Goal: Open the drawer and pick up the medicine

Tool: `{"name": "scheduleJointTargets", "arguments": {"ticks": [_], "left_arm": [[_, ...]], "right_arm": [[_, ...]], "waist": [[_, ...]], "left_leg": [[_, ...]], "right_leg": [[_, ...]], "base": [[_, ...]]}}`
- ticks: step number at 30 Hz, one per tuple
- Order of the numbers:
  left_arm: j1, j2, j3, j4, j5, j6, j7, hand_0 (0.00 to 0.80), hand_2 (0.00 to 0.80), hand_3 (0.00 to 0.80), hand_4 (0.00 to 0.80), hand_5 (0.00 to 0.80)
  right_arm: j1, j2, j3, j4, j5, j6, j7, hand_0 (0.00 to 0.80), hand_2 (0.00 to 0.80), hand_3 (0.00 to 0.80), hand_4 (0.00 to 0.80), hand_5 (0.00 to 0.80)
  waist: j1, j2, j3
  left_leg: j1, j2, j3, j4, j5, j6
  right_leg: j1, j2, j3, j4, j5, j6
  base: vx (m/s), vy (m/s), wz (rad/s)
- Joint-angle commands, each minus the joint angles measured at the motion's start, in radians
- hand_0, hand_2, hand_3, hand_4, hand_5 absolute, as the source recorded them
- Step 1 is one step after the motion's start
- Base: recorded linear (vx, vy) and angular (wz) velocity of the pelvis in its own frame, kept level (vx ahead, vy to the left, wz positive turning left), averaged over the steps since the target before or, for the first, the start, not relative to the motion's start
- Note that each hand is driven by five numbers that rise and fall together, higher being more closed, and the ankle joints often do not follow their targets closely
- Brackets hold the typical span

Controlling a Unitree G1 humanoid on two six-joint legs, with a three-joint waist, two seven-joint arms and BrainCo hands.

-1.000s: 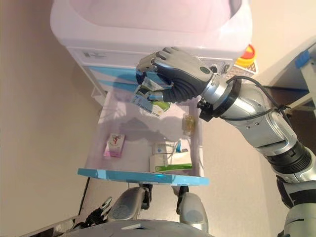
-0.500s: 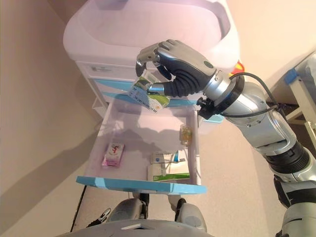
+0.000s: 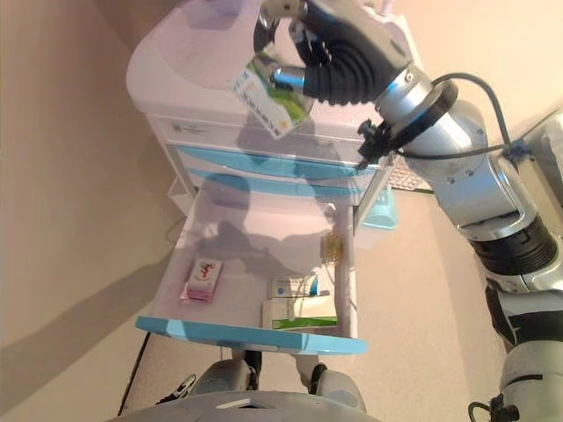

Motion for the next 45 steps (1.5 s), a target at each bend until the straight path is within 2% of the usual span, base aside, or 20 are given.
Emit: {"name": "scheduleJointTargets", "arguments": {"ticks": [1, 12, 17, 24, 32, 38, 42, 45], "left_arm": [[0.02, 0.04, 0.006, 0.035, 0.036, 0.008, 0.017, 0.0, 0.0, 0.0, 0.0, 0.0], [0.026, 0.062, 0.033, 0.03, 0.051, 0.019, 0.037, 0.0, 0.0, 0.0, 0.0, 0.0], [0.017, 0.083, 0.032, 0.031, 0.048, 0.031, 0.043, 0.0, 0.0, 0.0, 0.0, 0.0], [0.019, 0.091, 0.033, 0.028, 0.031, 0.028, 0.054, 0.0, 0.0, 0.0, 0.0, 0.0], [0.01, 0.104, 0.029, 0.02, 0.022, 0.03, 0.038, 0.0, 0.0, 0.0, 0.0, 0.0], [-0.002, 0.102, 0.01, 0.018, 0.003, 0.04, 0.05, 0.0, 0.0, 0.0, 0.0, 0.0], [-0.017, 0.1, -0.001, 0.013, 0.006, 0.066, 0.038, 0.0, 0.0, 0.0, 0.0, 0.0], [-0.023, 0.103, -0.017, -0.002, -0.016, 0.076, 0.039, 0.0, 0.0, 0.0, 0.0, 0.0]], "right_arm": [[-0.113, -0.049, 0.004, 0.065, -0.086, 0.002, -0.071, 0.8, 0.8, 0.8, 0.8, 0.8], [-0.291, -0.103, 0.144, 0.417, -0.132, 0.096, -0.17, 0.8, 0.8, 0.8, 0.8, 0.8], [-0.39, -0.139, 0.239, 0.634, -0.118, 0.109, -0.207, 0.8, 0.8, 0.8, 0.8, 0.8], [-0.468, -0.176, 0.357, 0.866, -0.161, 0.089, -0.222, 0.8, 0.8, 0.8, 0.8, 0.8], [-0.482, -0.17, 0.488, 1.122, -0.267, 0.061, -0.216, 0.8, 0.8, 0.8, 0.8, 0.8], [-0.453, -0.133, 0.489, 1.273, -0.242, 0.043, -0.197, 0.8, 0.8, 0.8, 0.8, 0.8], [-0.43, -0.109, 0.474, 1.377, -0.286, -0.005, -0.201, 0.8, 0.8, 0.8, 0.8, 0.8], [-0.426, -0.097, 0.478, 1.416, -0.33, -0.004, -0.209, 0.8, 0.8, 0.8, 0.8, 0.8]], "waist": [[0.042, 0.016, -0.037], [0.077, -0.002, -0.04], [0.099, -0.009, -0.036], [0.123, -0.008, -0.023], [0.159, 0.005, 0.011], [0.178, 0.022, 0.035], [0.187, 0.047, 0.052], [0.192, 0.056, 0.061]], "left_leg": [[0.11, -0.029, -0.064, -0.131, -0.089, 0.019], [0.106, -0.04, -0.09, -0.126, -0.087, 0.026], [0.098, -0.047, -0.104, -0.113, -0.093, 0.029], [0.082, -0.06, -0.132, -0.084, -0.105, 0.035], [0.048, -0.076, -0.162, -0.065, -0.107, 0.04], [0.03, -0.083, -0.182, -0.056, -0.106, 0.041], [0.021, -0.089, -0.183, -0.045, -0.109, 0.047], [0.011, -0.09, -0.18, -0.038, -0.107, 0.046]], "right_leg": [[-0.024, -0.006, -0.018, 0.089, 0.042, 0.066], [-0.003, -0.02, -0.046, 0.067, 0.052, 0.069], [0.003, -0.028, -0.059, 0.067, 0.052, 0.068], [0.003, -0.04, -0.072, 0.07, 0.045, 0.064], [-0.007, -0.057, -0.092, 0.068, 0.032, 0.056], [-0.012, -0.063, -0.096, 0.057, 0.022, 0.051], [-0.024, -0.078, -0.105, 0.066, 0.02, 0.047], [-0.025, -0.082, -0.107, 0.063, 0.018, 0.047]], "base": [[0.037, 0.029, 0.1], [0.045, 0.03, 0.1], [0.06, 0.018, 0.09], [0.063, 0.013, 0.11], [0.016, -0.003, 0.12], [-0.019, 0.01, 0.08], [-0.037, 0.063, 0.04], [-0.047, 0.028, 0.05]]}}
